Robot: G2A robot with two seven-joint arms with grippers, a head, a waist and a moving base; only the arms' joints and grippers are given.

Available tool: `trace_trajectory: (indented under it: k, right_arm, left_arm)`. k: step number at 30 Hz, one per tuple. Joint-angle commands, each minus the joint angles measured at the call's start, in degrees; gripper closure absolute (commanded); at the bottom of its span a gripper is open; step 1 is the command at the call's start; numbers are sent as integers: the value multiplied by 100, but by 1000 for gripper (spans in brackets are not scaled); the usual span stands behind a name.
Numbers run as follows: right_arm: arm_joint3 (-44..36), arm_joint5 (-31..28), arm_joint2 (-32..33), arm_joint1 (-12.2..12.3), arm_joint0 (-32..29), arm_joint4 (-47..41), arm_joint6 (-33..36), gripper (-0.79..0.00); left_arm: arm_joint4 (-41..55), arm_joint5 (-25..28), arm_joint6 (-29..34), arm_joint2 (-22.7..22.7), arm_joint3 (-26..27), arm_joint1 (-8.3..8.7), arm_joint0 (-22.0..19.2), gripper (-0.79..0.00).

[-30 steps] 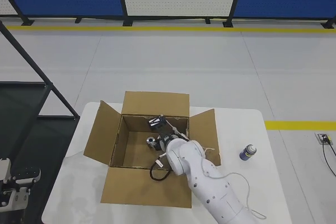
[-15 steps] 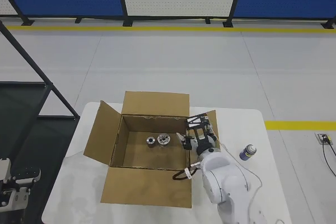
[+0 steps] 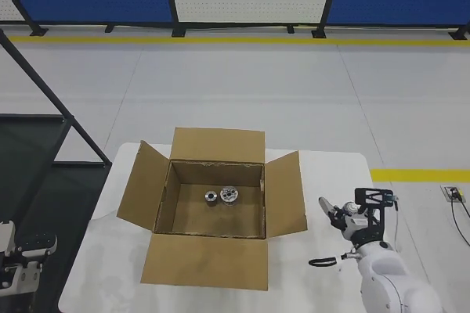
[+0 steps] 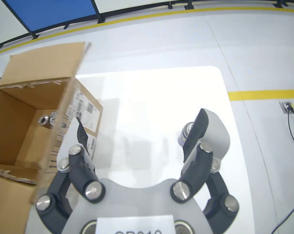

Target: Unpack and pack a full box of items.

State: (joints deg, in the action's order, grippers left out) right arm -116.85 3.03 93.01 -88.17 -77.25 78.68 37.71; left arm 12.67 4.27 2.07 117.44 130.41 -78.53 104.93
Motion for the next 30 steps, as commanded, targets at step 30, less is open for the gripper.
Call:
trace_trajectory:
  k: [30]
  right_arm:
    - [2618,1113,159,111,1143,46,-135,-702]
  left_arm:
    - [0,0,0,0,0,0,0,-785]
